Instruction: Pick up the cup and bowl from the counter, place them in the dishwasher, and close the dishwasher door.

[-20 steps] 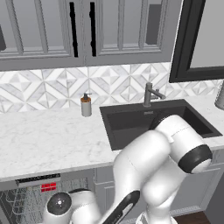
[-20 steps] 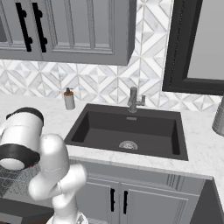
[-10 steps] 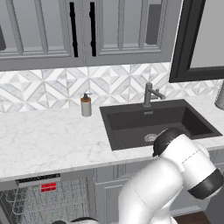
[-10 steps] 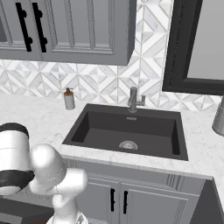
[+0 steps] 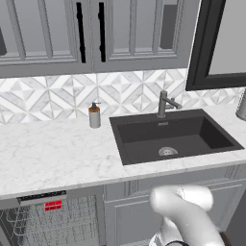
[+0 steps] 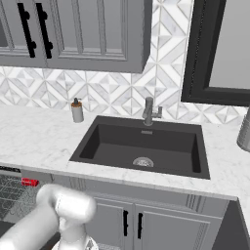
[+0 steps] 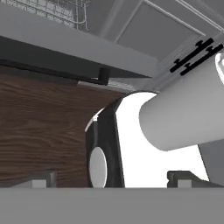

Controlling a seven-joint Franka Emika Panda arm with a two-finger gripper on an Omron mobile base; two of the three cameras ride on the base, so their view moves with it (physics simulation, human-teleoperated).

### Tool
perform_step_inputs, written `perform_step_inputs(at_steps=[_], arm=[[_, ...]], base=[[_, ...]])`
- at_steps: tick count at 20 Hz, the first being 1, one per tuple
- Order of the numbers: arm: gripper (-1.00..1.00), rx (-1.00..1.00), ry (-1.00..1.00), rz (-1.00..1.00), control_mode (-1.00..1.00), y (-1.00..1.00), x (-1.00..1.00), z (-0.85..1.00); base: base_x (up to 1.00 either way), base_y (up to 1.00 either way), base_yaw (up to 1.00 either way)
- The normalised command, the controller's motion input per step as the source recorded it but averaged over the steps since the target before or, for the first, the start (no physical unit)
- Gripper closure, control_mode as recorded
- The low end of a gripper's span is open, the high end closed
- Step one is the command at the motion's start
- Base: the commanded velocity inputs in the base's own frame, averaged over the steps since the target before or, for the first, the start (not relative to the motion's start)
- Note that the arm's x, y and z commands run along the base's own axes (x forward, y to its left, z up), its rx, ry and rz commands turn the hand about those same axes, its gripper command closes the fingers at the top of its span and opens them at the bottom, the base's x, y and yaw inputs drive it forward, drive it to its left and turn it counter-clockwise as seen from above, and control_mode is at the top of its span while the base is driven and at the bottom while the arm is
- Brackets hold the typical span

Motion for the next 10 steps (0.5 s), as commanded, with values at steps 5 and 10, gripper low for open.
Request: perform_step_inputs(at_steps=[5, 10], arm=[[-1.0, -0.09, -0.19, -0.24, -1.0, 0.75, 0.54, -0.87], [-1.0, 0.0, -0.22, -0.2, -1.0, 1.0, 0.24, -0.58]], base=[[0.0, 0.0, 0.0], [0.0, 0.0, 0.0]])
